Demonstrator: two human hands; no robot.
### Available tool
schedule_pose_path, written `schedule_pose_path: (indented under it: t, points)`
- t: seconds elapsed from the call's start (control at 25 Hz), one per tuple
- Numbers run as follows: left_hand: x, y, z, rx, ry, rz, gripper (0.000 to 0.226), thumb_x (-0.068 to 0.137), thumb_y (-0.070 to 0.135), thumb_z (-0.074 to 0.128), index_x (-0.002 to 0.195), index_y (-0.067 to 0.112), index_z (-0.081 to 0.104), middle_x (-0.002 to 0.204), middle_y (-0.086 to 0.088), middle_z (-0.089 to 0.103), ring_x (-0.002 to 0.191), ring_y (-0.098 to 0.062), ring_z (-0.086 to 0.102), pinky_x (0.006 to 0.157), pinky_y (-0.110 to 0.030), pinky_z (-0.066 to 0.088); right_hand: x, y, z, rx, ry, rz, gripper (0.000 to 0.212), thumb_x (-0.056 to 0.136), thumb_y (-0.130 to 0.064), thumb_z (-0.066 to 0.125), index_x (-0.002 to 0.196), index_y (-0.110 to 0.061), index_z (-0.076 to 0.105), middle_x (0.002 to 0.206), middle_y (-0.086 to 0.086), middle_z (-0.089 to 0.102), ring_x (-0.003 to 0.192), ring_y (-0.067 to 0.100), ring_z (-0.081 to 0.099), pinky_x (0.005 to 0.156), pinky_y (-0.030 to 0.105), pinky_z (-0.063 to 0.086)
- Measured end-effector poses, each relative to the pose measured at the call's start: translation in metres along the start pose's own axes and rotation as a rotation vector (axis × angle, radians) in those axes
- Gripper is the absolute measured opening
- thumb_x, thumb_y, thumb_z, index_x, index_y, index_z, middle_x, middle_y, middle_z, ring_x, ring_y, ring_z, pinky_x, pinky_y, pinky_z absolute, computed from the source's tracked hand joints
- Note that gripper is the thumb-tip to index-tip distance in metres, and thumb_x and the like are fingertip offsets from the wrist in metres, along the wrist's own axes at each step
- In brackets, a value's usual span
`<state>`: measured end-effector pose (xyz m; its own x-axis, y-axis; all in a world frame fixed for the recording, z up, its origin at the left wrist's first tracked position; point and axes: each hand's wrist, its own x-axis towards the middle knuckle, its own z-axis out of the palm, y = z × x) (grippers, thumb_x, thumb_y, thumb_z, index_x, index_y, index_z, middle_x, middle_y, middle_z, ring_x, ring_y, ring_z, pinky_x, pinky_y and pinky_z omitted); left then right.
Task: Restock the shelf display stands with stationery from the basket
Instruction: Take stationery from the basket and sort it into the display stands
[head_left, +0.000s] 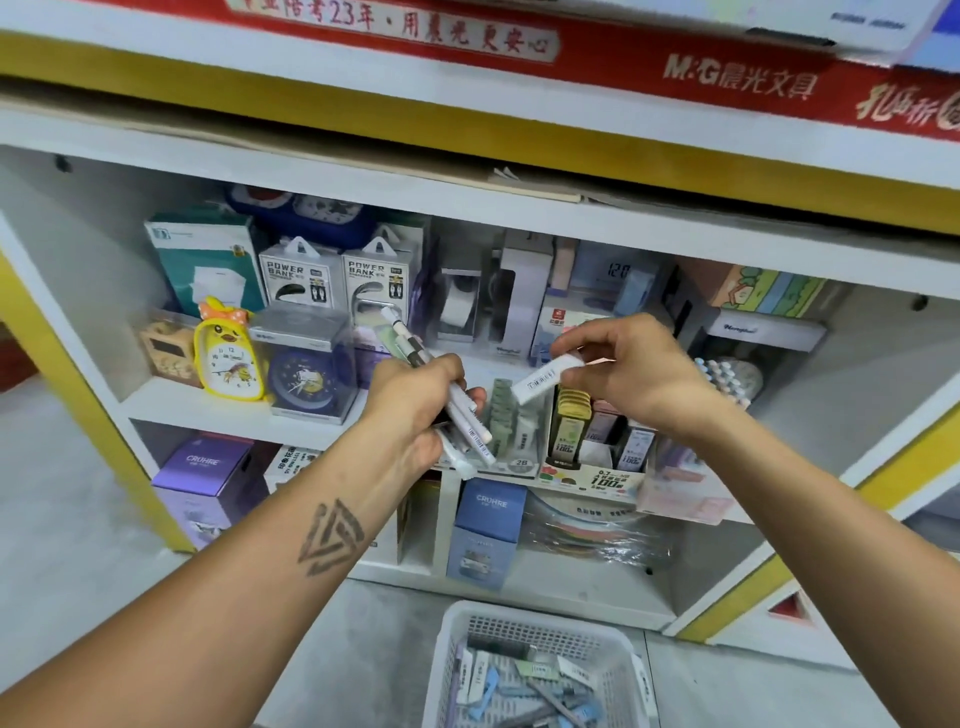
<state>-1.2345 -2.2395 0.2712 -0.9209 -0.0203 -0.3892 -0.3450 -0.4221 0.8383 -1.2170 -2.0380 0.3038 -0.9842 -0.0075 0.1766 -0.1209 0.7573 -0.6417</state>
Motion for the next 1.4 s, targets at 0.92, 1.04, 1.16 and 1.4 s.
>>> schedule_pose_path:
  t: [0.92,1.04,1.16,1.4]
  points:
    - [-0.009,0.010,-0.022,0.047,-0.174,-0.054,0.021,0.081,-0.012,0.057,0.100,-0.003,0.056,0.067,-0.022,0.059,0.048,-0.026,0.061,0.050,-0.031,0.056,0.055,0.007,0.052,-1.028,-0.228,-0.312,0.024,0.088,-0.010,0.062,0.106,-0.026,0.064,0.095,-0.007,0.072,0.090,0.021,0.067,0.063,0.026,0.039]
    - [-0.009,0.011,-0.020,0.021,-0.188,-0.049,0.020,0.081,-0.012,0.057,0.099,-0.003,0.057,0.071,-0.023,0.058,0.048,-0.026,0.062,0.051,-0.031,0.056,0.055,0.004,0.057,-1.053,-0.232,-0.272,0.037,0.083,0.003,0.057,0.111,-0.020,0.053,0.092,-0.002,0.071,0.085,0.026,0.068,0.062,0.031,0.050]
    - [-0.010,0.012,-0.017,-0.037,-0.203,-0.045,0.010,0.083,-0.010,0.058,0.089,-0.002,0.057,0.066,-0.018,0.057,0.049,-0.026,0.063,0.052,-0.032,0.057,0.057,0.003,0.058,-1.069,-0.254,-0.215,0.021,0.087,-0.006,0.059,0.103,-0.019,0.065,0.101,0.003,0.069,0.093,0.028,0.066,0.076,0.036,0.056]
    - [-0.007,0.013,-0.005,-0.258,-0.199,-0.067,0.015,0.085,-0.003,0.060,0.072,0.000,0.055,0.058,-0.014,0.058,0.050,-0.022,0.064,0.054,-0.030,0.057,0.021,-0.015,0.044,0.000,-0.214,0.051,0.022,0.091,-0.003,0.058,0.105,-0.014,0.070,0.089,0.003,0.077,0.084,0.021,0.073,0.074,0.031,0.058]
